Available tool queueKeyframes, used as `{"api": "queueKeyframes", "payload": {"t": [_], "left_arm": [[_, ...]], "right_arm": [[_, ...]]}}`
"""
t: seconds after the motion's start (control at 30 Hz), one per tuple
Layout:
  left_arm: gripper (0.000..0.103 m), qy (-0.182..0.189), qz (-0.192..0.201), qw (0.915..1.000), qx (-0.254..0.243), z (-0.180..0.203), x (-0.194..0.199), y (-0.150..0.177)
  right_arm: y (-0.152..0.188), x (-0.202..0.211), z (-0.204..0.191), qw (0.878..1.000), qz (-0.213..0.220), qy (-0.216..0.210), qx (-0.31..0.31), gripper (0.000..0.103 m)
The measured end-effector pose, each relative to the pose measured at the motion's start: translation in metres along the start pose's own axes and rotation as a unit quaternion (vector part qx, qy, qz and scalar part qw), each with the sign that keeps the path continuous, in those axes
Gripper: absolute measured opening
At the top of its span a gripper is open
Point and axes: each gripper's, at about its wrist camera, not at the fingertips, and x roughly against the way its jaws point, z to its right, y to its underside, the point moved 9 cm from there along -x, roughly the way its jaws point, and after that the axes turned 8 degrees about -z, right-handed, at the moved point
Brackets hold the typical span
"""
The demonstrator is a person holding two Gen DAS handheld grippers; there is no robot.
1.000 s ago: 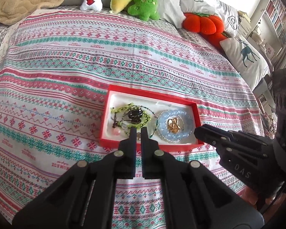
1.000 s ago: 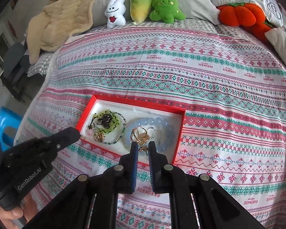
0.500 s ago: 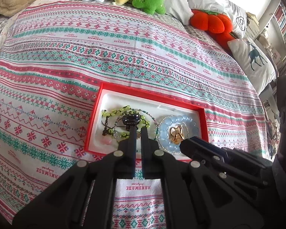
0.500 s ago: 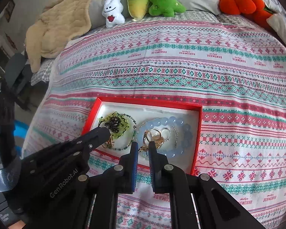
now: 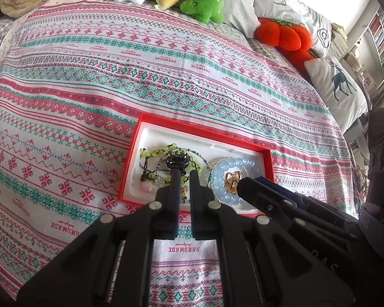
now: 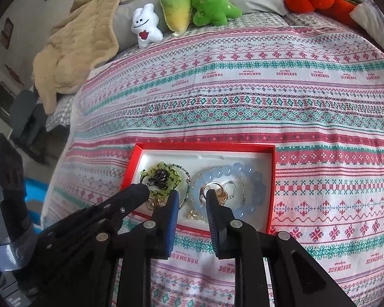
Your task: Organize jewelry
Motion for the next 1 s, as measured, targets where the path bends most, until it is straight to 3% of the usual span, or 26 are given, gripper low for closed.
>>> {"api": "queueKeyframes", "payload": {"t": [0.2,0.3,0.4,0.5,0.6,0.77,0.83,0.87,1.0], "left_arm": [[0.033,-0.042,0.017,0.9989,-0.012,-0.008,0.016,0.006],[0.035,-0.067,0.026,0.9972,-0.018,-0.014,0.027,0.011],[0.045,-0.084,0.041,0.9954,-0.019,-0.017,0.042,0.017],[0.057,-0.093,0.054,0.994,-0.018,-0.019,0.058,0.026],[0.06,-0.096,0.067,0.9931,-0.013,-0.02,0.075,0.034],[0.069,-0.119,0.087,0.9882,-0.042,-0.013,0.1,0.051],[0.071,-0.116,0.09,0.988,-0.049,-0.01,0.106,0.06],[0.072,-0.118,0.091,0.9875,-0.051,-0.009,0.109,0.063],[0.077,-0.164,0.1,0.9784,-0.077,-0.012,0.127,0.081]], "right_arm": [[0.004,0.012,-0.006,1.0,0.008,0.007,0.014,0.032],[0.01,0.019,-0.01,1.0,0.007,0.002,0.01,0.034],[0.02,0.027,-0.016,1.0,0.007,-0.009,0.0,0.04],[0.031,0.038,-0.017,0.999,0.015,0.041,0.011,0.041],[0.041,0.053,-0.019,0.998,0.024,0.058,0.018,0.042],[0.062,0.081,-0.018,0.997,0.038,0.061,0.025,0.057],[0.068,0.092,-0.02,0.996,0.048,0.064,0.031,0.075],[0.071,0.097,-0.019,0.996,0.054,0.067,0.03,0.08],[0.082,0.106,-0.015,0.995,0.063,0.078,0.017,0.083]]}}
